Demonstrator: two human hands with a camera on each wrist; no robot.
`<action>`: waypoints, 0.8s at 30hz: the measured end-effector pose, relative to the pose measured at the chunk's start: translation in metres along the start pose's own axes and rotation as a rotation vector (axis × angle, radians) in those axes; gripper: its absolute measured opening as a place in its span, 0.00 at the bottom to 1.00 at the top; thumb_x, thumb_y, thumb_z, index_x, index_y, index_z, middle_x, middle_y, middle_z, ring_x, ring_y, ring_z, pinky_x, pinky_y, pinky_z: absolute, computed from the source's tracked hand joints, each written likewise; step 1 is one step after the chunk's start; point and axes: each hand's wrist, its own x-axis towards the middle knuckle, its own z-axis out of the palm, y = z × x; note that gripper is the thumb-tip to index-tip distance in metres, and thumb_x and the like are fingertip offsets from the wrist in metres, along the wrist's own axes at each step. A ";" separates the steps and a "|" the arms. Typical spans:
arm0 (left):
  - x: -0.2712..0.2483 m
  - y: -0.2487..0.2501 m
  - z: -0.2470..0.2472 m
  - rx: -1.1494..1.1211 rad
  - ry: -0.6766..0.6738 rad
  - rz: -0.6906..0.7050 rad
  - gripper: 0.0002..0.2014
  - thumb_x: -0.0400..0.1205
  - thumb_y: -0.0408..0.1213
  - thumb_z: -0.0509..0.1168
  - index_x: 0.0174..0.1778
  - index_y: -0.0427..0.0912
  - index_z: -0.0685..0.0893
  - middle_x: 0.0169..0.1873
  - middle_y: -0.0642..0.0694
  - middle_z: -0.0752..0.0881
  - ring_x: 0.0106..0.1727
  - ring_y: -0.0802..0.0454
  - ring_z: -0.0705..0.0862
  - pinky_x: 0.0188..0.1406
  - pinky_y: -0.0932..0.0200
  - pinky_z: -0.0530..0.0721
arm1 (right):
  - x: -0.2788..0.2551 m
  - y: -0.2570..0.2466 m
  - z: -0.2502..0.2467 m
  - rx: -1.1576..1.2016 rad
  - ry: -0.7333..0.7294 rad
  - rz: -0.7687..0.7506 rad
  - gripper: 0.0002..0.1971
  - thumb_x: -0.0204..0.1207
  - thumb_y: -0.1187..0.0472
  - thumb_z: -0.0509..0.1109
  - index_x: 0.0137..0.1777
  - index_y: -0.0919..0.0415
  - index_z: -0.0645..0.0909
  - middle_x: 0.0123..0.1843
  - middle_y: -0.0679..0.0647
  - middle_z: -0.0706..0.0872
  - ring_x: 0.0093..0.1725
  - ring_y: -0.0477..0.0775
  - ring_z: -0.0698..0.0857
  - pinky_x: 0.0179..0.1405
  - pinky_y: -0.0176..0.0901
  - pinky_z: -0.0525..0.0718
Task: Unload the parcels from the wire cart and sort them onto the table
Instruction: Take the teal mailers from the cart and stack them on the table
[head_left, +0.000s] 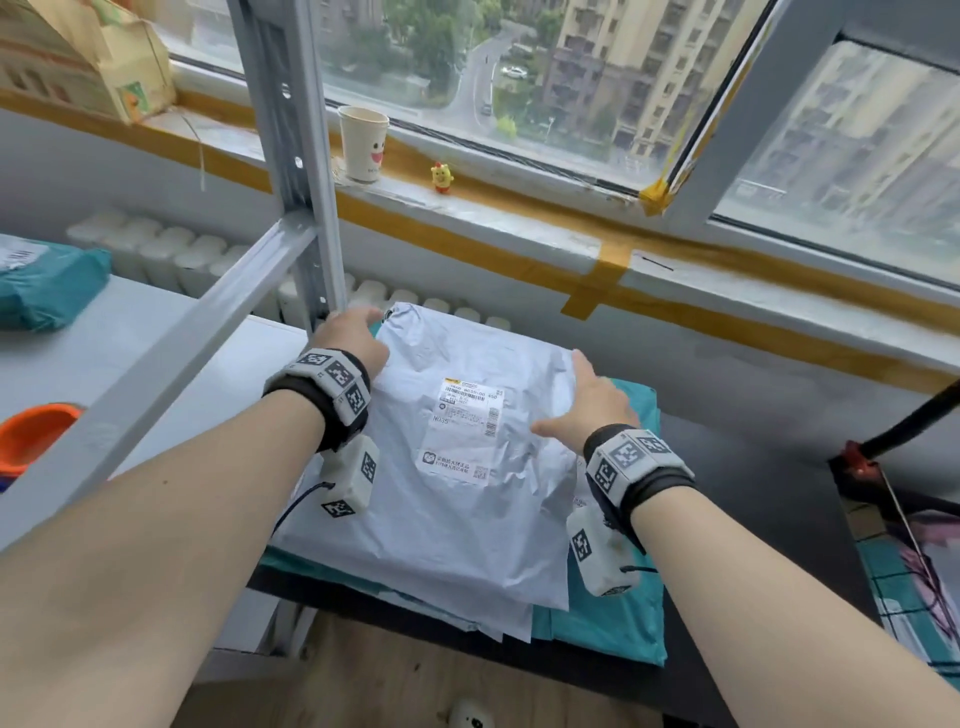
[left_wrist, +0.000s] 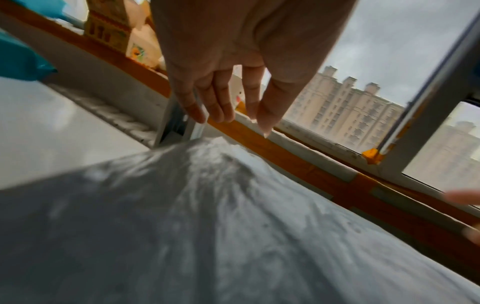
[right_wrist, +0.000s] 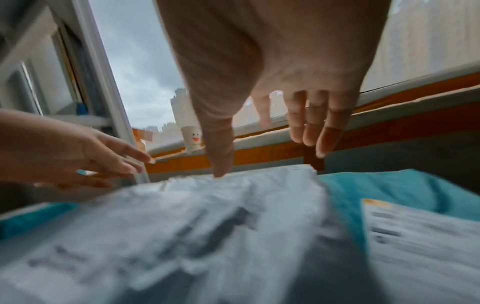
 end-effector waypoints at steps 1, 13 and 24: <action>-0.002 0.008 0.000 0.005 -0.016 0.042 0.25 0.76 0.29 0.63 0.69 0.49 0.78 0.68 0.42 0.79 0.67 0.42 0.79 0.68 0.55 0.75 | 0.004 -0.004 0.000 -0.016 0.016 -0.058 0.52 0.66 0.45 0.79 0.84 0.47 0.49 0.78 0.59 0.67 0.77 0.62 0.67 0.73 0.53 0.69; -0.033 0.014 0.040 0.247 -0.495 0.087 0.34 0.66 0.37 0.82 0.68 0.47 0.79 0.66 0.45 0.79 0.65 0.45 0.80 0.64 0.56 0.78 | 0.003 -0.027 0.064 -0.269 -0.327 -0.198 0.56 0.57 0.34 0.80 0.82 0.39 0.51 0.85 0.57 0.50 0.84 0.62 0.48 0.81 0.62 0.56; -0.041 0.009 0.050 0.337 -0.443 0.170 0.35 0.66 0.41 0.81 0.69 0.50 0.76 0.66 0.43 0.72 0.65 0.42 0.78 0.68 0.47 0.77 | 0.000 -0.022 0.076 -0.249 -0.307 -0.179 0.56 0.59 0.34 0.78 0.83 0.41 0.50 0.84 0.56 0.55 0.82 0.61 0.55 0.78 0.64 0.60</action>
